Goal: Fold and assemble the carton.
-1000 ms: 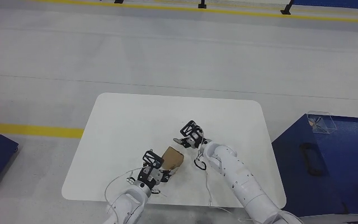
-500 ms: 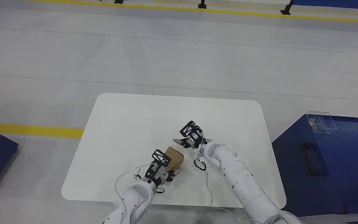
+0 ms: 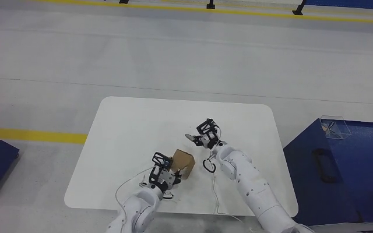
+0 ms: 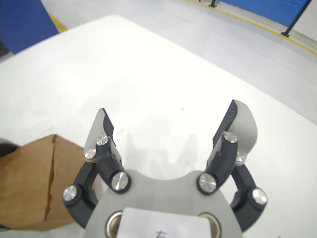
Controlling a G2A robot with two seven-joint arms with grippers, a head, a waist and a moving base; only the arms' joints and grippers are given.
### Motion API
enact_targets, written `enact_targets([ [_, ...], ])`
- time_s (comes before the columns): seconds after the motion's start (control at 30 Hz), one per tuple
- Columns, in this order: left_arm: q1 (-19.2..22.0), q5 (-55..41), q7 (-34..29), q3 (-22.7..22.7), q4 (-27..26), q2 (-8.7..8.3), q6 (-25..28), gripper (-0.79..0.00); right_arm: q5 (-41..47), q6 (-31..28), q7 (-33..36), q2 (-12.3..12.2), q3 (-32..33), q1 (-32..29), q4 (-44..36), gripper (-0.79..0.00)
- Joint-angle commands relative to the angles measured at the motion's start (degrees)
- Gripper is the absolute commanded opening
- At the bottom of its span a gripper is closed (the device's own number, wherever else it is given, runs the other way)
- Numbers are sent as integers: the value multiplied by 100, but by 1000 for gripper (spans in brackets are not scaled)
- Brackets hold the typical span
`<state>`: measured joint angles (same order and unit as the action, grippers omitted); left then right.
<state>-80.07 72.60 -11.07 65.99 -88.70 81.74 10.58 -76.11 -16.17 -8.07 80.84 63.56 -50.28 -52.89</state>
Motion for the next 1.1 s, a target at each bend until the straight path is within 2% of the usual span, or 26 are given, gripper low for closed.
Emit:
enact_targets([
  [0.0, -65, -880, -120, 48, -124, 40, -184, -785, 81, 55, -71, -79, 291, -184, -318, 0],
  [0.07, -83, -1799, -357, 61, -223, 88, -322, -785, 164, 40, -48, -167, 592, -423, -688, 0],
  [0.17, -87, -3019, -801, 25, -252, 126, -91, -785, 262, -93, 150, -276, 950, -779, -1227, 0],
  [0.27, 8, -3808, -1192, -60, 42, 157, -84, -785, 719, -649, 615, -333, 1130, -1029, -1588, 0],
  [0.37, 210, -4417, -1381, -145, 406, 197, -99, -785, 649, -692, 793, -375, 1197, -1218, -1931, 0],
  [0.43, 357, -4361, -1222, -178, 663, 212, -229, -785, 505, -589, 805, -379, 1137, -1320, -2098, 0],
  [0.47, 405, -4526, -1281, -217, 784, 227, -271, -742, 426, -573, 816, -382, 1103, -1342, -2147, 0],
  [0.5, 482, -4603, -1320, -213, 893, 232, -306, -683, 392, -570, 816, -383, 1084, -1357, -2163, 0],
  [0.53, 547, -4494, -1270, -208, 1015, 228, -401, -566, 392, -570, 816, -383, 1084, -1357, -2163, 0],
  [0.57, 583, -4498, -1243, -224, 1087, 234, -485, -394, 392, -570, 816, -383, 1084, -1357, -2163, 0],
  [0.6, 605, -4605, -1231, -212, 1123, 240, -533, 0, 392, -570, 816, -383, 1084, -1357, -2163, 0],
  [0.7, 616, -4566, -1192, -130, 1113, 217, -673, 0, 392, -570, 816, -383, 1084, -1357, -2163, 0],
  [0.83, 417, -4581, -1049, 96, 623, 163, -850, 0, 309, -494, 866, -390, 1089, -1381, -2171, 0],
  [0.93, 120, -3629, -75, 151, -19, 118, -1061, 0, 124, -55, 711, -393, 1121, -1452, -2263, 0],
  [0.97, 13, -3210, 291, 71, -191, 113, -1115, -437, 110, 14, 664, -395, 1139, -1469, -2268, 0],
  [1.0, -75, -2847, 603, -36, -326, 114, -1163, -708, 95, 57, 641, -399, 1155, -1482, -2263, 0],
  [1.03, -137, -2519, 831, -162, -414, 118, -1217, -785, 102, 88, 621, -402, 1177, -1491, -2255, 0],
  [1.07, -157, -2147, 968, -305, -441, 121, -1297, -785, 94, 111, 595, -407, 1199, -1497, -2245, 0],
])
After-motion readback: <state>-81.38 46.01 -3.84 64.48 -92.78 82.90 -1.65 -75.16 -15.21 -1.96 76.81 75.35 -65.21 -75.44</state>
